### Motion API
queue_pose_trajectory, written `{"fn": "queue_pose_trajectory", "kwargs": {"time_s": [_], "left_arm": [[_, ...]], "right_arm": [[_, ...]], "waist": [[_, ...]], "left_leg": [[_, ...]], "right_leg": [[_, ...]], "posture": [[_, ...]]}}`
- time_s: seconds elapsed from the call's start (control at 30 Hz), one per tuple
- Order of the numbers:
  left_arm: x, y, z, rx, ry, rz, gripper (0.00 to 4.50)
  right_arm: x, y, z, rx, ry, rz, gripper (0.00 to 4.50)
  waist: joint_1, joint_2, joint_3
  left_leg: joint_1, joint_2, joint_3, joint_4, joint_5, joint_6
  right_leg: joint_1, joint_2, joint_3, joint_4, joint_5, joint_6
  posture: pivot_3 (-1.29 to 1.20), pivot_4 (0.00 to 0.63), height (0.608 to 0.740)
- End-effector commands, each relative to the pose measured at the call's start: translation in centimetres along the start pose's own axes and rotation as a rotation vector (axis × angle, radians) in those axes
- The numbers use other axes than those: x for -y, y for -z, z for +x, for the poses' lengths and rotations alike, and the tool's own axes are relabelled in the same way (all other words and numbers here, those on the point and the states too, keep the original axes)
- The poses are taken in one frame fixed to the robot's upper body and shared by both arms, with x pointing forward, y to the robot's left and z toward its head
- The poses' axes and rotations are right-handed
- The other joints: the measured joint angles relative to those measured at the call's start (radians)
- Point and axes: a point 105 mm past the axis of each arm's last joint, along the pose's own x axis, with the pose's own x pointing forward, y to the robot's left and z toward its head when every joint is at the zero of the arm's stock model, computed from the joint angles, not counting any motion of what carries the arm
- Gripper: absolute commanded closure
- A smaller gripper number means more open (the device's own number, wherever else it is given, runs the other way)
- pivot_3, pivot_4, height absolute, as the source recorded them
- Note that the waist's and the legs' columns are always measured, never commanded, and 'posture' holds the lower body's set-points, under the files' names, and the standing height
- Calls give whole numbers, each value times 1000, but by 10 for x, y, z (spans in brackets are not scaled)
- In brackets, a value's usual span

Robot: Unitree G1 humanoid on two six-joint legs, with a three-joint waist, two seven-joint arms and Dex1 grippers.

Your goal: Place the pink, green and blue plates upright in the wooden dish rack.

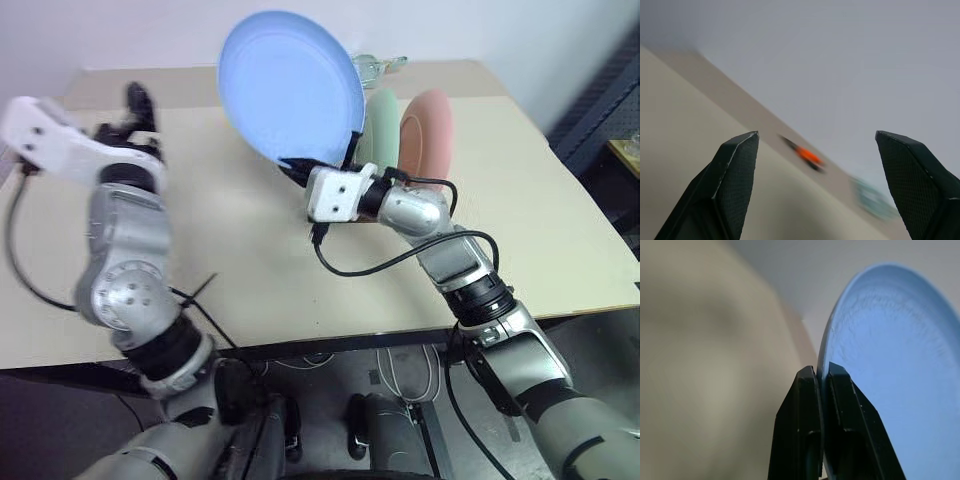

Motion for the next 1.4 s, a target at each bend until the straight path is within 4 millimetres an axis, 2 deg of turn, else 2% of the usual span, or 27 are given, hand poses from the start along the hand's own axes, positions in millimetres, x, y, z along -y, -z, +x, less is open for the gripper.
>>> {"fn": "queue_pose_trajectory", "kwargs": {"time_s": [0.03,0.1,0.17,0.23,0.3,0.47,0.6,0.7,0.9,0.97,1.07,1.13,1.23,1.3,1.4], "left_arm": [[-18,10,3,-24,34,263,547],[-23,49,-7,-157,161,510,547],[-26,81,-23,-249,283,680,547],[-26,101,-35,-292,359,754,547],[-23,116,-46,-331,418,756,547],[-13,130,-58,-354,497,727,547],[-8,131,-60,-353,526,702,547],[-9,132,-61,-360,534,710,547],[-9,134,-64,-369,543,714,547],[-10,135,-64,-371,543,715,547],[-10,137,-65,-375,543,714,471],[-9,138,-67,-377,547,715,471],[-8,139,-69,-378,550,715,471],[-7,139,-70,-378,552,713,471],[-8,139,-72,-378,552,714,471]], "right_arm": [[35,-48,-4,209,102,233,4500],[55,-63,-10,320,166,567,4500],[64,-70,-14,388,178,837,4500],[68,-68,-15,395,211,1015,4500],[70,-59,-15,366,259,1144,4500],[67,-41,-14,288,304,1270,4500],[64,-26,-15,233,332,1344,4500],[61,-13,-14,203,346,1459,4500],[61,9,-8,138,375,1562,4500],[62,15,-6,102,392,1560,4500],[65,18,-4,82,408,1538,3557],[67,17,-2,49,405,1420,2618],[63,7,-3,-5,348,1079,1168],[55,-6,-8,-17,257,748,1168],[52,-12,-34,-31,187,433,1168]], "waist": [[1,0,0],[6,0,0],[11,1,0],[12,0,-1],[7,0,-1],[2,0,-1],[-2,1,-1],[0,1,-1],[2,1,-1],[1,1,-1],[1,1,-1],[1,1,-1],[2,1,-1],[5,1,-1],[7,0,-1]], "left_leg": [[0,0,0,0,0,0],[0,0,0,-1,0,0],[0,-1,0,-1,0,0],[-1,-1,-1,-1,-3,-3],[-1,-1,0,-2,-3,-4],[-2,-2,4,-13,1,-10],[-2,1,5,-15,4,-9],[-2,1,5,-15,5,-8],[-2,1,5,-14,5,-8],[-2,1,5,-14,5,-7],[-2,1,5,-14,5,-7],[-2,1,5,-14,5,-7],[-2,1,5,-14,5,-7],[-2,1,5,-14,4,-7],[-2,0,5,-14,4,-6]], "right_leg": [[0,0,0,0,0,0],[0,0,0,0,0,0],[0,0,0,0,0,0],[-1,-2,0,-1,0,0],[-2,-4,0,-1,0,-1],[-11,-6,4,0,1,-5],[-12,-1,3,1,0,-8],[-12,0,3,1,0,-8],[-12,0,3,1,0,-7],[-12,0,3,1,0,-7],[-12,0,3,1,0,-7],[-12,0,3,1,0,-7],[-12,0,3,1,0,-7],[-12,0,3,1,0,-7],[-11,-1,3,0,-1,-6]], "posture": [[0,150,740],[0,150,740],[0,150,740],[0,150,740],[0,150,740],[0,150,740],[0,150,740],[0,150,740],[0,150,740],[0,150,740],[0,150,740],[0,150,740],[0,150,740],[0,150,740],[0,150,740]]}}
